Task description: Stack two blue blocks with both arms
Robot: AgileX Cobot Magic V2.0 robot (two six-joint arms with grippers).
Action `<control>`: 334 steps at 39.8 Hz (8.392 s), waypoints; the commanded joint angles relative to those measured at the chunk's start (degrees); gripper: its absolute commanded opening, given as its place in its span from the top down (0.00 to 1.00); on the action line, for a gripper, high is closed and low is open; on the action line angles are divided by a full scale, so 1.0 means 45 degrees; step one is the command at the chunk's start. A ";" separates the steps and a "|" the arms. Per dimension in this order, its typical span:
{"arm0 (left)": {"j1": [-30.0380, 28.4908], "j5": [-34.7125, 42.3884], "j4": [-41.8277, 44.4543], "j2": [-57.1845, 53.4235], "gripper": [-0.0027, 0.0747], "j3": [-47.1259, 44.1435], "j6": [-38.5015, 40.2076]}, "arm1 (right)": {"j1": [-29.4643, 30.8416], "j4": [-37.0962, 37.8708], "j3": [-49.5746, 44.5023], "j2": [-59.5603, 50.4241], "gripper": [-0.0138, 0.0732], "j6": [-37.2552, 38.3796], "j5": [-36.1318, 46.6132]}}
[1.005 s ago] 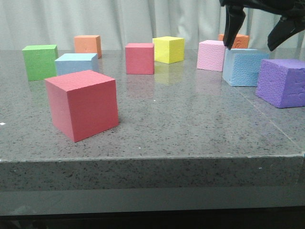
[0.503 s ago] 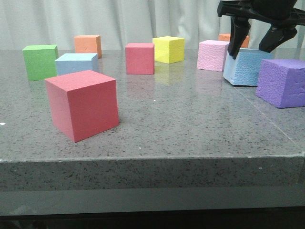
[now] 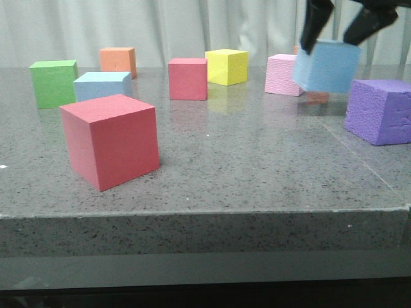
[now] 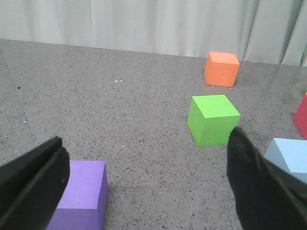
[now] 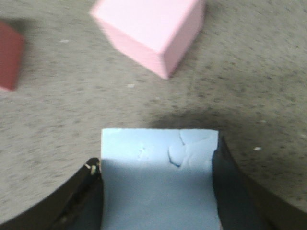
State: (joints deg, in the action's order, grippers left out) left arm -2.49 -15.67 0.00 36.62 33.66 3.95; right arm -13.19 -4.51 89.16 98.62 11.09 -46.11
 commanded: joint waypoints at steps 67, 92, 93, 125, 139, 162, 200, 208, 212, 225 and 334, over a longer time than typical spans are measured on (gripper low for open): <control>0.0061 0.1104 -0.0106 0.0058 0.14 0.0480 0.0007 | -0.4427 0.2772 0.2695 0.0150 0.18 0.3963 -0.0246; 0.0061 0.1104 -0.0106 0.0058 0.14 0.0480 0.0007 | -0.3216 0.2774 0.2504 -0.1016 0.91 0.3056 -0.1770; 0.0061 0.1104 -0.0106 0.0058 0.14 0.0480 0.0007 | -0.3064 0.2774 0.2393 -0.1247 0.91 0.2888 -0.1851; 0.0061 0.0980 -0.0106 0.0058 0.14 0.0480 0.0007 | 0.1449 0.1001 -0.8335 -1.1086 0.91 -0.0682 0.1649; 0.0061 0.1026 -0.0106 0.0058 0.15 0.0480 0.0007 | 0.1449 0.1396 -1.3748 -1.6583 0.92 -0.0851 0.4937; 0.2866 0.1257 -0.0184 0.2214 0.17 0.3155 0.0007 | 0.1449 0.1396 -1.4671 -1.7977 0.92 -0.0851 0.5750; 0.6404 -0.8448 0.0672 1.2903 0.17 1.2834 0.2597 | 0.1449 0.1396 -1.4671 -1.7977 0.92 -0.0851 0.5674; 0.6404 -0.8914 0.1343 1.3758 0.17 1.3388 0.3518 | 0.1449 0.1396 -1.4671 -1.7977 0.92 -0.0851 0.5674; 0.6404 -0.8622 0.1216 1.3937 0.17 1.3416 0.3518 | 0.1449 0.1396 -1.4671 -1.7977 0.92 -0.0851 0.5674; 0.6404 -0.8613 0.0880 1.4236 0.17 1.3416 0.3518 | 0.1449 0.1396 -1.4671 -1.7977 0.92 -0.0851 0.5674; 0.9402 -1.1147 0.0417 1.6753 0.21 1.9433 0.2110 | 0.1406 0.1385 -1.4671 -1.7977 0.92 -0.0851 0.5647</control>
State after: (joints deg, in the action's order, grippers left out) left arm 39.53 -68.37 1.04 115.51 119.34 13.35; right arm -6.97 1.15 21.66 17.31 7.90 -25.16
